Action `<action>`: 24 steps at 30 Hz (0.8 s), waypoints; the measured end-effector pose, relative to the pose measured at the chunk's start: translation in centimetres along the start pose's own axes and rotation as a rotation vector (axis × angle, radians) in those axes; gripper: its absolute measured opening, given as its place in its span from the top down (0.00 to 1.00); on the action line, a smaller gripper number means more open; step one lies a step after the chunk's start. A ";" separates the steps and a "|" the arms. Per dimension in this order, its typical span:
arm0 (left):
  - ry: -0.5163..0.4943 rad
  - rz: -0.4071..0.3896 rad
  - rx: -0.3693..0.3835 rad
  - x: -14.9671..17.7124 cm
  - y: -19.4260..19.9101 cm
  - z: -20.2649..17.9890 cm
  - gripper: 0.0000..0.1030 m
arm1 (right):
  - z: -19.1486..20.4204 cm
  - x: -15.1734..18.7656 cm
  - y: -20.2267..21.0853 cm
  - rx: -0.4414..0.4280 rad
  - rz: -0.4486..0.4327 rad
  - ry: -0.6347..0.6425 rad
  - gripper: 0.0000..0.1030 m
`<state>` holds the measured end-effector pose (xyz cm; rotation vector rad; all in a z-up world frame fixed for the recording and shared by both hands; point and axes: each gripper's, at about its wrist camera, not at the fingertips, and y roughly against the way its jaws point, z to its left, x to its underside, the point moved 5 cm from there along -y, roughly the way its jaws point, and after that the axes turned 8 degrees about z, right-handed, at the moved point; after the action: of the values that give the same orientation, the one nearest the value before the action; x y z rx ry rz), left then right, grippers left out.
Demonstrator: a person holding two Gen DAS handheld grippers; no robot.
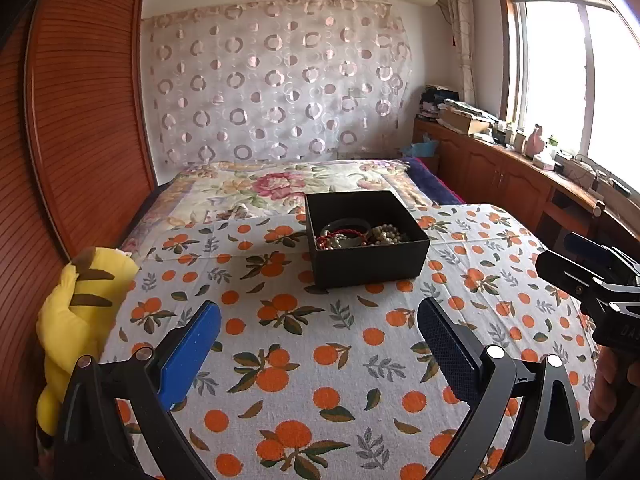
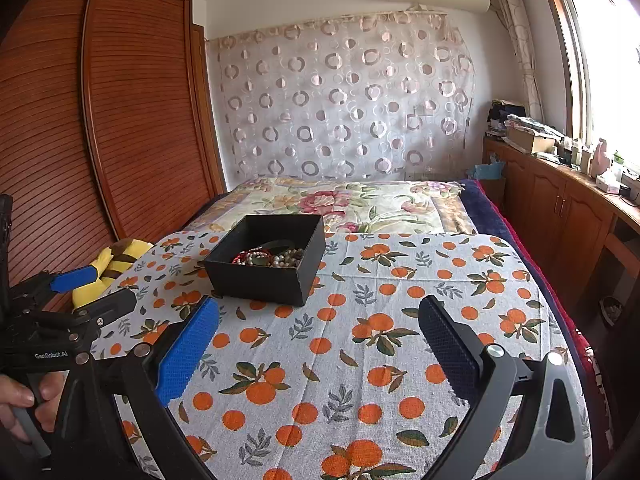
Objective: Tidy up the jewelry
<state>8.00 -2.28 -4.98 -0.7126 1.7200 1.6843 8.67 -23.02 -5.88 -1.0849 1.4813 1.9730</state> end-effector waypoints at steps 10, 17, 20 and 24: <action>-0.001 -0.001 0.001 0.0 0.0 0.0 0.08 | 0.0 0.0 0.0 0.002 0.000 0.001 0.03; -0.002 -0.004 -0.002 -0.1 0.1 0.0 0.08 | -0.1 0.0 0.0 0.003 -0.003 0.001 0.03; 0.000 -0.009 0.000 -0.2 0.2 0.1 0.08 | -0.1 0.0 0.1 0.004 -0.004 0.002 0.03; 0.003 -0.019 0.000 -0.6 0.7 0.1 0.08 | -0.1 0.0 0.1 0.002 -0.004 0.001 0.03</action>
<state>7.90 -2.21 -4.11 -0.7297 1.7099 1.6717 8.66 -23.13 -5.87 -1.0876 1.4805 1.9679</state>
